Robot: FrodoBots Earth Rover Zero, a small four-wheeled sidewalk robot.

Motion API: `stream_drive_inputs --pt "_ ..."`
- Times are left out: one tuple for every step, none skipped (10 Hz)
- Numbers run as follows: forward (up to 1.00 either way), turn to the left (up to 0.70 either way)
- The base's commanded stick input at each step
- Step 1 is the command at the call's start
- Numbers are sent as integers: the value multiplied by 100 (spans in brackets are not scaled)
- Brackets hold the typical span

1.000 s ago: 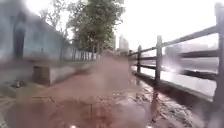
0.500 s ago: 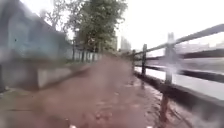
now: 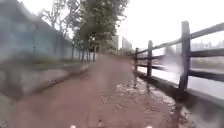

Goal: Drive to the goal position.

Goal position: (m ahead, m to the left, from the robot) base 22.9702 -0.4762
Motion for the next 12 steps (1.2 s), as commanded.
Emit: stream_drive_inputs --pt "100 0" --pt "100 0" --pt "100 0" --pt "100 0" --pt "100 0" --pt "100 0" --pt "100 0" --pt "80 0" --pt "0 0" --pt "0 0" --pt "0 0" --pt "0 0"
